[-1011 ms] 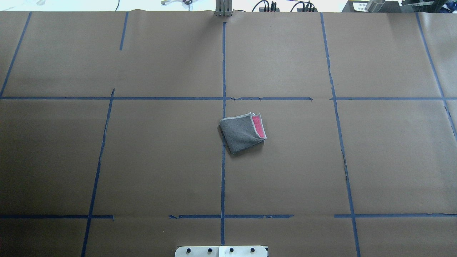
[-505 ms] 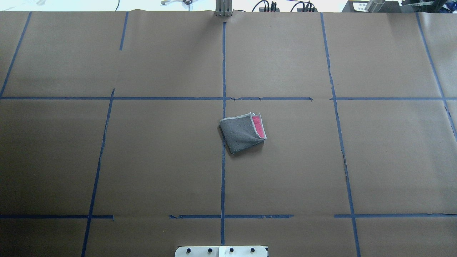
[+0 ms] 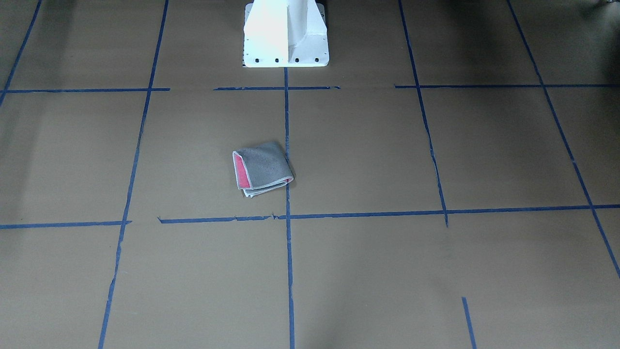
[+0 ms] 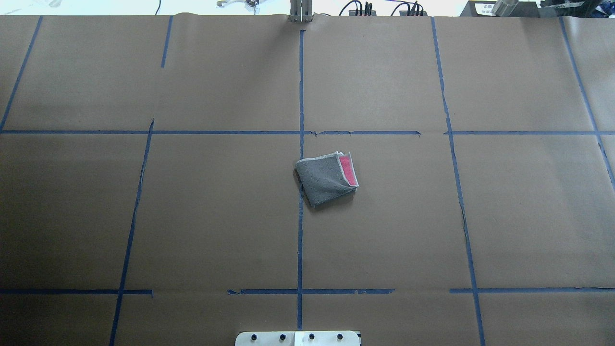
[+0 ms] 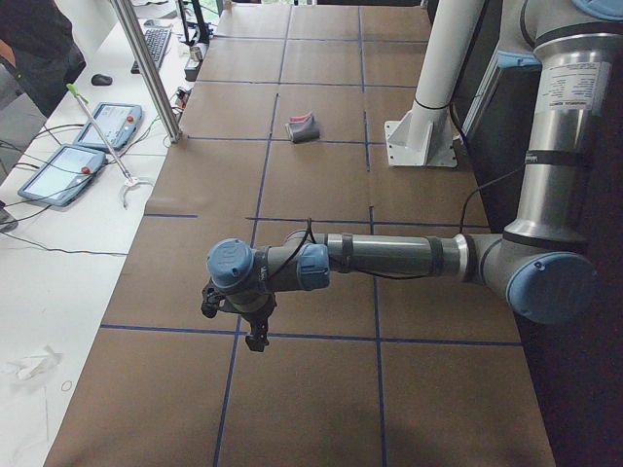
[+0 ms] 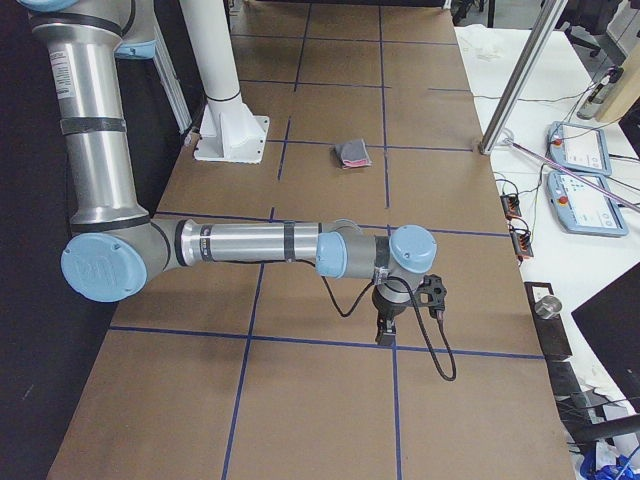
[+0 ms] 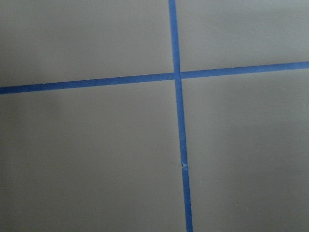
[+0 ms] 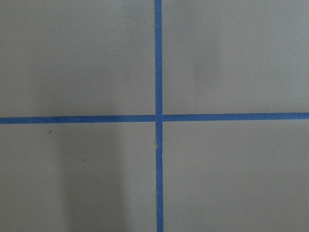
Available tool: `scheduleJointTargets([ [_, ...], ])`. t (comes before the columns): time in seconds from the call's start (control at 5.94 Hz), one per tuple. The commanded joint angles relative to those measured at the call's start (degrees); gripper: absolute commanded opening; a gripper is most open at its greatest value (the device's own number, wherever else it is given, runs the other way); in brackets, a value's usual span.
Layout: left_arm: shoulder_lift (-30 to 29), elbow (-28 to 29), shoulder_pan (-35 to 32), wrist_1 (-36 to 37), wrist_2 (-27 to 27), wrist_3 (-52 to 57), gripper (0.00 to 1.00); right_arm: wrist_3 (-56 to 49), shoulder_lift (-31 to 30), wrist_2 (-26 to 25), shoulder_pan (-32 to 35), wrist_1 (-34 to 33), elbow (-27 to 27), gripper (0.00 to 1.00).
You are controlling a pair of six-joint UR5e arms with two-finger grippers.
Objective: Fold towel twice with both arms
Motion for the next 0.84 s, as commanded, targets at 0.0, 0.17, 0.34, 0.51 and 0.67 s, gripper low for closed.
scheduleJointTargets([
  [0.0,-0.12,0.85,0.04,-0.55,-0.02,-0.02,1.0,0.01,-0.22,0.68,0.04,-1.02,0.32,1.0],
  [0.17,-0.12,0.85,0.04,-0.9,-0.02,-0.11,1.0,-0.08,-0.66,2.16,0.04,-0.76,0.41,1.0],
  [0.34,-0.12,0.85,0.04,-0.91,-0.02,-0.11,1.0,-0.16,-0.75,1.48,0.04,-0.5,0.41,1.0],
  [0.51,-0.12,0.85,0.04,-0.91,-0.02,-0.11,1.0,-0.25,-0.66,1.3,0.04,-0.41,0.24,1.0],
  [0.67,-0.12,0.85,0.04,-0.91,0.07,-0.11,1.0,-0.86,-0.57,0.69,0.04,-0.23,0.41,1.0],
])
